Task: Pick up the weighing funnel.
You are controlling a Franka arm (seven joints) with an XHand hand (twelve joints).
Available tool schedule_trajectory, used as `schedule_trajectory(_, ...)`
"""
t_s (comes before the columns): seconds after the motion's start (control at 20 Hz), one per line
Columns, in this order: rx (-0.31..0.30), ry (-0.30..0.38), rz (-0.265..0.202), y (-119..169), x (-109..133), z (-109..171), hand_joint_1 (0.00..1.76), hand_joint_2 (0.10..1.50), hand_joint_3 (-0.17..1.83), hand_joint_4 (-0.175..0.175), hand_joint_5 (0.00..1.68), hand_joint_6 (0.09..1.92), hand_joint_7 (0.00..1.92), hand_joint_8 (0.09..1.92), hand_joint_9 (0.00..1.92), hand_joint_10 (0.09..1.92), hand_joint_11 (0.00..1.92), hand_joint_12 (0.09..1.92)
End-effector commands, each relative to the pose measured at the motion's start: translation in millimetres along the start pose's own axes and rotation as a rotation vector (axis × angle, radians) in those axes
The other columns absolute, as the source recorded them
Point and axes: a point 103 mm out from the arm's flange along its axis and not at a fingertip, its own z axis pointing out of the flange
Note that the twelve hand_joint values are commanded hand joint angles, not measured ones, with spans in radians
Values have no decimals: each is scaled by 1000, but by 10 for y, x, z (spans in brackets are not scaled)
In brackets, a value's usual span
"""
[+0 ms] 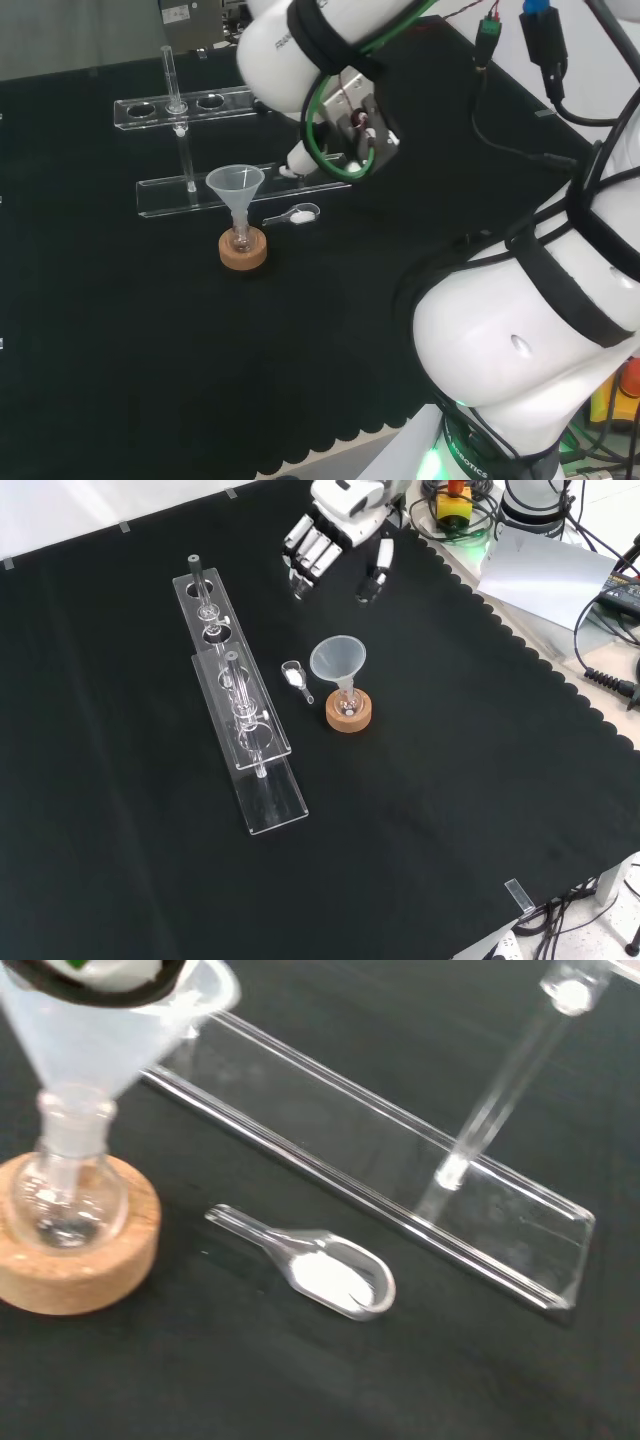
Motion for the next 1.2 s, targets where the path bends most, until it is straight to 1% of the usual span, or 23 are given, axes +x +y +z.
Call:
schedule_trajectory(0.05,23,49,52,-66,-222,219,753,686,490,-62,481,87,432,703,714,576,372,1320)
schedule_trajectory(0.3,52,95,83,-31,-292,462,760,691,512,-64,561,87,513,708,782,564,417,1309)
schedule_trajectory(0.35,59,94,79,-13,-289,521,760,694,516,-64,577,87,526,710,795,563,427,1307)
schedule_trajectory(0.5,77,135,93,50,-282,701,771,698,528,-66,611,111,585,710,848,548,469,1285)
schedule_trajectory(0.65,95,160,92,121,-286,860,790,703,535,-67,652,141,629,712,886,539,502,1275)
schedule_trajectory(0.9,113,199,95,258,-304,1105,823,696,541,-71,666,185,643,709,904,520,544,1253)
schedule_trajectory(1.2,135,233,91,415,-340,1351,836,682,539,-73,642,192,604,700,875,506,549,1242)
